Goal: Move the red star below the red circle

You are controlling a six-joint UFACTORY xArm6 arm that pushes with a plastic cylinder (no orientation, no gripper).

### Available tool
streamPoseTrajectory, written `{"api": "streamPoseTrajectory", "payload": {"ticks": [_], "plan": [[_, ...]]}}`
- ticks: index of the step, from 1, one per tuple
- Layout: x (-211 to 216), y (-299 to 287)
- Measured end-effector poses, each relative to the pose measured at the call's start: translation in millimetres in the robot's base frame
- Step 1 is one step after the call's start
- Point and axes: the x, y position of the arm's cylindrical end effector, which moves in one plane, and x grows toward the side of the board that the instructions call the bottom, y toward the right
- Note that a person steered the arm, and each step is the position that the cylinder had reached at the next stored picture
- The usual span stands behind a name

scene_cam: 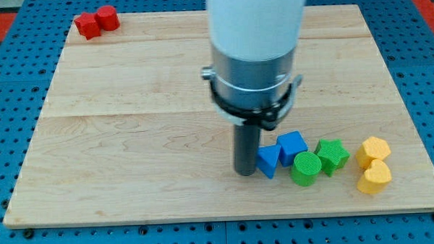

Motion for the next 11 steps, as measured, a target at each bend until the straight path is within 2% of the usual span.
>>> {"api": "streamPoseTrajectory", "payload": {"ticks": [1,3,4,5,7,8,9,10,11], "plan": [[-3,-55],[-124,-157],[-206,-348],[-209,-351],[-326,-343],[-351,-321],[-310,-230],[-245,-155],[-280,-184]]}}
